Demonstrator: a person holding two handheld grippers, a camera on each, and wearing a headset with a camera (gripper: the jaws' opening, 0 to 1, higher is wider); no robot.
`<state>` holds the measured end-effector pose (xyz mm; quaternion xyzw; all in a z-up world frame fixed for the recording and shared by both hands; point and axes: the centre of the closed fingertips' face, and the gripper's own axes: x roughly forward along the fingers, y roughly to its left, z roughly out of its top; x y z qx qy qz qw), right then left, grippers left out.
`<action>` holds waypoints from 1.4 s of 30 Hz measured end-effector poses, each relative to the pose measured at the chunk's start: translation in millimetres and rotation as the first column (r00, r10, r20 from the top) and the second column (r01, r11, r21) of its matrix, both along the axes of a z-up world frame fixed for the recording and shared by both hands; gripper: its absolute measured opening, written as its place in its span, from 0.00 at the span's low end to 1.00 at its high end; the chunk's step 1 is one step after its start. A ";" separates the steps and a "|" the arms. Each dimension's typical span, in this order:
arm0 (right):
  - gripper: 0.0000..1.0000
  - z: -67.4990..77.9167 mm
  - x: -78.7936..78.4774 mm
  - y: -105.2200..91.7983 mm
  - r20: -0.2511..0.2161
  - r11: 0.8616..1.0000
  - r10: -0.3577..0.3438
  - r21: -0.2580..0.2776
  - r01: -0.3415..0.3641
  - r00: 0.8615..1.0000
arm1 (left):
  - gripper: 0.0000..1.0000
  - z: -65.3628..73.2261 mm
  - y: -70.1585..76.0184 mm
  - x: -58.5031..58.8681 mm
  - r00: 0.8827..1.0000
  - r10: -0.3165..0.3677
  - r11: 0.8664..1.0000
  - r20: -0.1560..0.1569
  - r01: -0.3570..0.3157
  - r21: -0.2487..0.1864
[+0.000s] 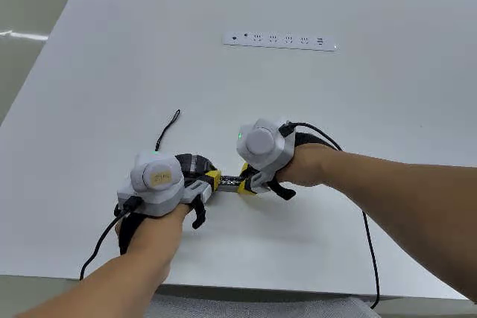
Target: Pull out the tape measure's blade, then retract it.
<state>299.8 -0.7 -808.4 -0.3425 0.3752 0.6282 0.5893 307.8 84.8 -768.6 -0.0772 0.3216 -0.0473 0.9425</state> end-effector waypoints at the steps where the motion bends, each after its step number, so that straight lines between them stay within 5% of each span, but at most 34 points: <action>1: 0.14 -0.3 0.1 0.9 -0.003 1.000 -0.002 0.003 0.002 1.000 | 0.59 0.0 0.0 0.1 1.000 0.001 1.000 0.000 -0.001 -0.001; 42: 0.14 1.5 -5.4 27.7 -0.017 0.998 0.005 0.059 -0.004 1.000 | 0.59 -0.6 -0.7 -1.0 1.000 -0.001 1.000 -0.003 0.001 -0.028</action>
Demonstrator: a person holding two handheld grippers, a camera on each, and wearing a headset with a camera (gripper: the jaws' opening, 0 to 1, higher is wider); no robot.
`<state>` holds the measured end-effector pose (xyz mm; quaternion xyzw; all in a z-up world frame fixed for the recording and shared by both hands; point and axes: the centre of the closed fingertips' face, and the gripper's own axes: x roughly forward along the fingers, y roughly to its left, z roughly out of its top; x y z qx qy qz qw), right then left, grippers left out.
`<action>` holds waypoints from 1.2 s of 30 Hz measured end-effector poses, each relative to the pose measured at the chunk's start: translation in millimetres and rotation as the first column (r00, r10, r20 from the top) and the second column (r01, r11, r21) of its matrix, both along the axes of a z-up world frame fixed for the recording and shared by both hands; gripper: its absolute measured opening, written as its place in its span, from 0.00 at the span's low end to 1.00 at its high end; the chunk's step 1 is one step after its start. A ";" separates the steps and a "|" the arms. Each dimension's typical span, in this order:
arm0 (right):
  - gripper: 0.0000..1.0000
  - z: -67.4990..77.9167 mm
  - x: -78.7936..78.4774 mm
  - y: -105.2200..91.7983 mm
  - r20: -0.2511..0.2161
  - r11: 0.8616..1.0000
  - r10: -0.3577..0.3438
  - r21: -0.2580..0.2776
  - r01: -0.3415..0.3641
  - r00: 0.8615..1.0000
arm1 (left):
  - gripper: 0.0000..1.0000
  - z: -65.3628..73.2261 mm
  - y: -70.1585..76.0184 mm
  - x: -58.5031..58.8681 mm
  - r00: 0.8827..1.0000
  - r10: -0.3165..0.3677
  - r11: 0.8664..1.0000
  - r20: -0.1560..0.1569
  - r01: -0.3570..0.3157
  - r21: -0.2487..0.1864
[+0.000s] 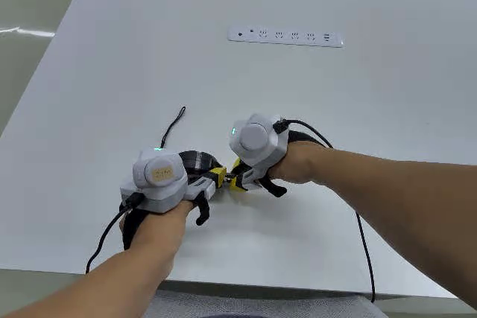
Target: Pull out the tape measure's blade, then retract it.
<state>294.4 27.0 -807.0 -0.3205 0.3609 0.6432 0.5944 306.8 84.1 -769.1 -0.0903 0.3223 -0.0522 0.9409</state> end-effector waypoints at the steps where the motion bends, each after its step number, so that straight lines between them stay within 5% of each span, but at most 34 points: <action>1: 0.14 0.1 0.0 0.5 0.001 1.000 -0.001 0.001 0.001 1.000 | 0.59 0.0 0.0 0.0 1.000 0.000 1.000 0.000 0.000 0.000; 18: 0.16 1.8 -1.0 5.2 0.009 0.999 0.000 0.052 0.000 1.000 | 0.59 -0.8 0.1 0.8 1.000 0.000 1.000 0.003 0.000 -0.007; 24: 0.21 1.4 -4.9 0.1 0.036 0.997 0.042 0.061 -0.044 0.998 | 0.59 -0.7 0.1 1.1 1.000 0.000 1.000 0.003 0.000 -0.010; 26: 0.15 2.6 6.6 -0.3 0.111 0.996 0.037 0.072 -0.045 0.993 | 0.59 -0.7 0.0 1.0 1.000 -0.001 1.000 0.003 0.001 -0.011; 27: 0.15 1.3 -1.5 -2.2 0.058 0.997 0.033 0.069 -0.037 0.998 | 0.59 -0.9 -0.1 1.2 1.000 0.001 1.000 0.002 -0.001 -0.014; 36: 0.14 -0.1 0.1 2.5 0.061 0.997 0.045 0.066 -0.049 0.997 | 0.59 -1.0 0.2 1.3 1.000 0.002 1.000 0.000 -0.002 -0.019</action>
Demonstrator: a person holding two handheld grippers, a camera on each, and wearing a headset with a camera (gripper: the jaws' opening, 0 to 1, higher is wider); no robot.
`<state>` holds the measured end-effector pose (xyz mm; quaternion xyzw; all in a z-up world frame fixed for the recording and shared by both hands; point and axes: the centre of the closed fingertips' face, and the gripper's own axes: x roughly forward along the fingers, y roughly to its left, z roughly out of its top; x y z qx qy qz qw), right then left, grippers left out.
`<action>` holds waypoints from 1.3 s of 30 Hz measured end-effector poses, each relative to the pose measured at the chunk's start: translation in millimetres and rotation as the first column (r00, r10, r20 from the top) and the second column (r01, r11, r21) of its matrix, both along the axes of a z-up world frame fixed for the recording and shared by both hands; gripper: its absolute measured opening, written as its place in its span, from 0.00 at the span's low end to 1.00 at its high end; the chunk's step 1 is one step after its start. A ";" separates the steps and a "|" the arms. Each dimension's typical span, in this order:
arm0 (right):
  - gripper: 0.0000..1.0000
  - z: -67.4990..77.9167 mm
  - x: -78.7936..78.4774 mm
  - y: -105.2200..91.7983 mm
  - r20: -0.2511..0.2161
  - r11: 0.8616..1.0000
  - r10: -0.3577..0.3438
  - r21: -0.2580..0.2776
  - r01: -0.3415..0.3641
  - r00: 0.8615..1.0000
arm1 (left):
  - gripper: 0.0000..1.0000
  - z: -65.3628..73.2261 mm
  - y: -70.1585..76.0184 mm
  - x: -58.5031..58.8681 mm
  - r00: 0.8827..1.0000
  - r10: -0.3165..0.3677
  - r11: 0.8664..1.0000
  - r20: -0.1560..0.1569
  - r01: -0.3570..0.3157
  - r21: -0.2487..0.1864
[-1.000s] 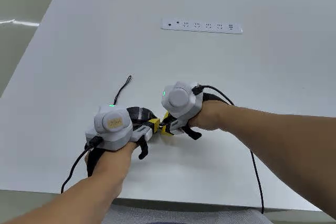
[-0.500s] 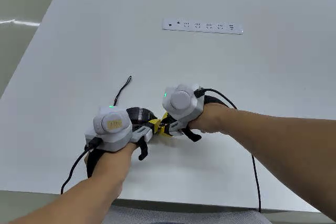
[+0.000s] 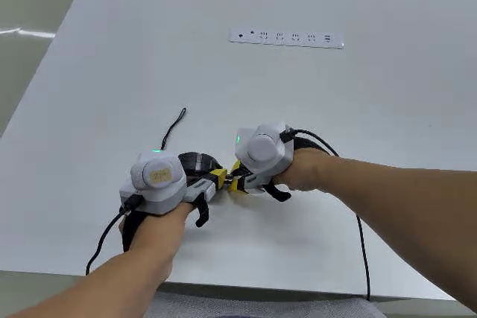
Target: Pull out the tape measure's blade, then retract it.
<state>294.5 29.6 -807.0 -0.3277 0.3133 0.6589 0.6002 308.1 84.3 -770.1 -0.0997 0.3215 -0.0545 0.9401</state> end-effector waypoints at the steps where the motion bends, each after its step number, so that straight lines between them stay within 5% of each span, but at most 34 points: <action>1: 0.14 -0.2 -0.1 0.6 -0.001 1.000 0.000 0.002 0.000 1.000 | 0.59 0.0 0.1 0.0 1.000 0.000 1.000 0.000 0.000 0.000; 29: 0.16 1.3 -3.5 5.8 -0.012 1.000 -0.018 0.021 0.018 1.000 | 0.59 1.4 -0.1 -0.9 1.000 0.002 1.000 0.009 -0.002 -0.005; 34: 0.29 1.6 -8.1 5.2 0.014 1.000 0.003 0.031 -0.004 1.000 | 0.60 1.5 0.1 -0.4 1.000 0.002 1.000 0.017 -0.002 -0.004; 39: 0.35 12.2 0.2 4.1 0.008 0.996 -0.057 0.069 0.057 0.998 | 0.60 1.8 0.2 -0.1 1.000 0.004 1.000 0.019 -0.004 0.002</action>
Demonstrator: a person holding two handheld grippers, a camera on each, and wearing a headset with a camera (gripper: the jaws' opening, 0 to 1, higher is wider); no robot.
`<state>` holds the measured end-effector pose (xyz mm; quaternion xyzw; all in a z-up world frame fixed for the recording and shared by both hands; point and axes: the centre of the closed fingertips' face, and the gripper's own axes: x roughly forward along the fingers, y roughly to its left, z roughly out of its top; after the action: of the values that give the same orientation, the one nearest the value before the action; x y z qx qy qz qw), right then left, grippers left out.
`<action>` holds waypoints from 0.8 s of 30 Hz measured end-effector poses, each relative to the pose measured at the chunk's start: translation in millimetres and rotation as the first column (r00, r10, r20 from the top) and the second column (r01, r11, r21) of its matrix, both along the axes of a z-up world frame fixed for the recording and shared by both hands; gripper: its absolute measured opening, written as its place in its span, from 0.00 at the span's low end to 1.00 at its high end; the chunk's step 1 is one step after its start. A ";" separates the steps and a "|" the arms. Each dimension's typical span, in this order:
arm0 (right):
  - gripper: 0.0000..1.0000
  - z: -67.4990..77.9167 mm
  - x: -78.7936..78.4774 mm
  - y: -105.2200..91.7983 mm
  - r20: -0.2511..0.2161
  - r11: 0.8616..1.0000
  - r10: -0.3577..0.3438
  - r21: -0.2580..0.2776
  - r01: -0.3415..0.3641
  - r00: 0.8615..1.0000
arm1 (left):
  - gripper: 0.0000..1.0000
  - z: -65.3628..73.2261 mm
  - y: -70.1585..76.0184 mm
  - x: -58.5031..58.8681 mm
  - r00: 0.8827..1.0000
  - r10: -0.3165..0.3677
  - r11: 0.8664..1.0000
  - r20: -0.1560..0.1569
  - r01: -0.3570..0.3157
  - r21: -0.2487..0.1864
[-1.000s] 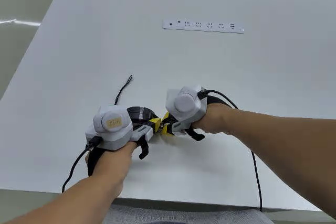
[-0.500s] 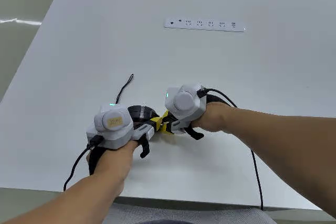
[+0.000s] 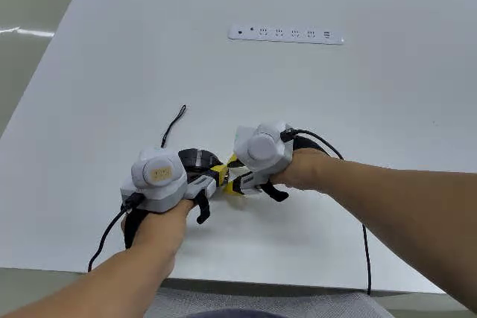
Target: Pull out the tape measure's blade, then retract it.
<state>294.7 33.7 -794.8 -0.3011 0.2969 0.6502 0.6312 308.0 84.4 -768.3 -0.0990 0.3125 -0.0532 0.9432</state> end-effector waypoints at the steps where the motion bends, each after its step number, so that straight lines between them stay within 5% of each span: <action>1: 0.38 1.6 1.3 -0.7 0.002 1.000 -0.008 -0.001 0.008 1.000 | 0.60 0.1 0.1 0.0 1.000 0.001 1.000 -0.001 -0.001 -0.001; 8: 0.45 11.0 6.3 -14.2 0.011 0.998 -0.063 0.010 0.063 0.998 | 0.61 -3.8 -2.2 -2.4 0.996 -0.076 0.996 -0.048 0.078 0.035; 10: 0.47 12.7 6.5 -20.1 0.014 0.997 -0.081 0.011 0.081 0.997 | 0.69 4.4 -2.8 2.1 0.995 -0.099 0.994 0.002 0.099 0.035; 14: 0.57 14.7 7.6 -32.0 0.007 0.991 -0.135 0.013 0.135 0.991 | 0.78 17.9 0.4 3.5 0.990 -0.141 0.989 0.031 0.139 0.059; 21: 0.66 25.8 8.6 -50.5 0.007 0.978 -0.209 0.029 0.209 0.978 | 0.90 28.8 6.3 -3.3 0.973 -0.224 0.972 0.047 0.219 0.085; 24: 0.71 33.3 8.0 -56.0 0.010 0.971 -0.234 0.049 0.233 0.972 | 0.95 35.2 13.2 -6.3 0.970 -0.232 0.972 0.067 0.228 0.064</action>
<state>302.7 -22.3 -761.6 -0.2541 0.3100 0.5760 0.7124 301.7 97.7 -733.1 -0.0335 0.2879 -0.1571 0.9441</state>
